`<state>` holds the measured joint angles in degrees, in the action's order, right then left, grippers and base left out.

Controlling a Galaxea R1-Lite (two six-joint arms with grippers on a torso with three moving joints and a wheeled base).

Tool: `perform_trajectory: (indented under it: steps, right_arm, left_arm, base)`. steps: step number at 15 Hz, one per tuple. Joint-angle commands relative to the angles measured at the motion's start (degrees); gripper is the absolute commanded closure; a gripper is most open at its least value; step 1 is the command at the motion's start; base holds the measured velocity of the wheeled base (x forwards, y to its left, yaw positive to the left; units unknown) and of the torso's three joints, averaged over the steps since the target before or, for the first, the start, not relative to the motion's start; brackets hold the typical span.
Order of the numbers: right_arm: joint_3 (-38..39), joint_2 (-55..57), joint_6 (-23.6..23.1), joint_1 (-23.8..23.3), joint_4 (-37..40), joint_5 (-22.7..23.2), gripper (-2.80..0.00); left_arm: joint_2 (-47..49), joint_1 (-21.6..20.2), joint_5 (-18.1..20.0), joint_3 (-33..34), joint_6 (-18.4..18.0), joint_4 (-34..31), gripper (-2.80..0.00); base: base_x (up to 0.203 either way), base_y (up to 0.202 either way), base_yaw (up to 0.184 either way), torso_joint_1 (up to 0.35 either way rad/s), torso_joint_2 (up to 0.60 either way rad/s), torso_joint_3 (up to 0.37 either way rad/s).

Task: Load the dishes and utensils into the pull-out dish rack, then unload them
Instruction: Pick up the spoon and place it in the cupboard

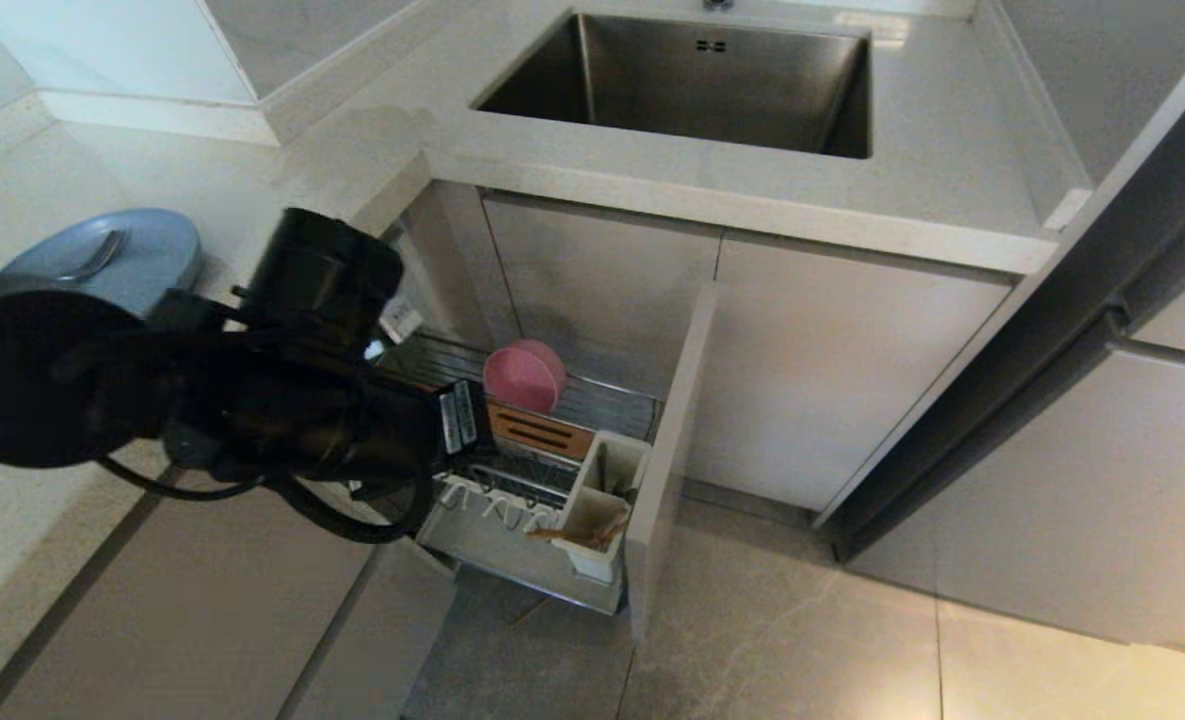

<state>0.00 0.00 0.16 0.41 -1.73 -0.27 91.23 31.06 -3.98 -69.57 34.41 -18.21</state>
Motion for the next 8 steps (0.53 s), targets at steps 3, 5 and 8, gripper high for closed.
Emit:
perform_trajectory:
  steps: [3, 5, 8]
  right_arm:
    - [0.5, 0.0, 0.0, 0.0, 0.0, 0.0, 0.00]
    - [0.5, 0.0, 0.0, 0.0, 0.0, 0.0, 0.00]
    - [0.5, 0.0, 0.0, 0.0, 0.0, 0.0, 0.00]
  left_arm:
    - [-9.7, -0.5, -9.4, -1.2, -1.8, -0.2, 0.00]
    - [-12.6, -2.9, -14.8, -2.7, -5.8, -0.2, 0.00]
    - [-14.9, -9.9, -17.6, -6.4, -11.7, 0.0, 0.00]
  base:
    - [0.000, 0.000, 0.000, 0.000, 0.00, 0.000]
    - [0.000, 0.000, 0.000, 0.000, 0.00, 0.000]
    - [0.000, 0.000, 0.000, 0.000, 0.00, 0.000]
